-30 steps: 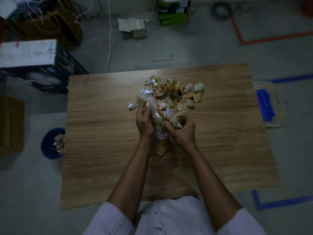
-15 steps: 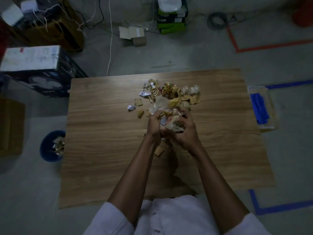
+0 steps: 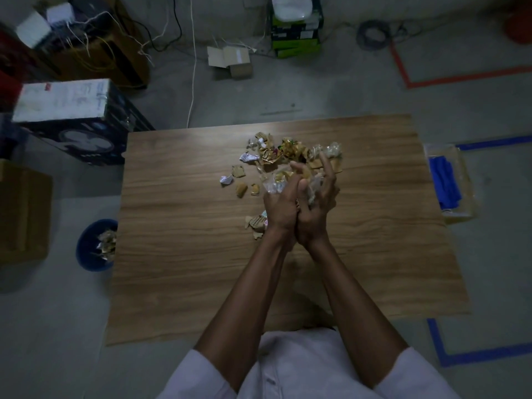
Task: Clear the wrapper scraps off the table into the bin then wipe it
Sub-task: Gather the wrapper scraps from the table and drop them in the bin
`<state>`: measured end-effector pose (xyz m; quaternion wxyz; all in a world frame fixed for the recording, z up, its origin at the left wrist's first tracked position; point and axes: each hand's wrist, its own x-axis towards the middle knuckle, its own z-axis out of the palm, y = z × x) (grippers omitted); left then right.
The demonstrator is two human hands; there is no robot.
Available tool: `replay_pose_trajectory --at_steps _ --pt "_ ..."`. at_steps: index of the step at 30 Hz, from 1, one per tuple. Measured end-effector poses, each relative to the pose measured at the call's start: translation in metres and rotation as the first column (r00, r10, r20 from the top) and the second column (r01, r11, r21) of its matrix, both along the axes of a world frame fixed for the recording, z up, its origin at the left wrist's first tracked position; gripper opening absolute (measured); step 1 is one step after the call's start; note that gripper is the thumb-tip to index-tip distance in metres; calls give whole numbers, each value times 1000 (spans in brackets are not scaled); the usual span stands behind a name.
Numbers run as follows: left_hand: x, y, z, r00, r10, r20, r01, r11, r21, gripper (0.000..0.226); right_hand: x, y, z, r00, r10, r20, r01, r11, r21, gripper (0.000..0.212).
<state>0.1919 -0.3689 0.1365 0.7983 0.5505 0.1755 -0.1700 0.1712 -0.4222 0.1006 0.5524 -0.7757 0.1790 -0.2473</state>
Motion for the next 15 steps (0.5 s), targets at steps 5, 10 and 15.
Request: replay_pose_trajectory --at_steps 5,10,15 --pt "0 -5 1 991 131 36 -134 985 105 20 -8 3 -6 974 168 -155 -112 943 315 56" --pt "16 2 -3 968 121 -222 -114 992 44 27 -23 -8 16 973 228 -45 -191 892 409 65" --pt "0 31 5 933 -263 -246 256 965 -64 36 -26 1 10 956 291 -31 -292 956 -39 91"
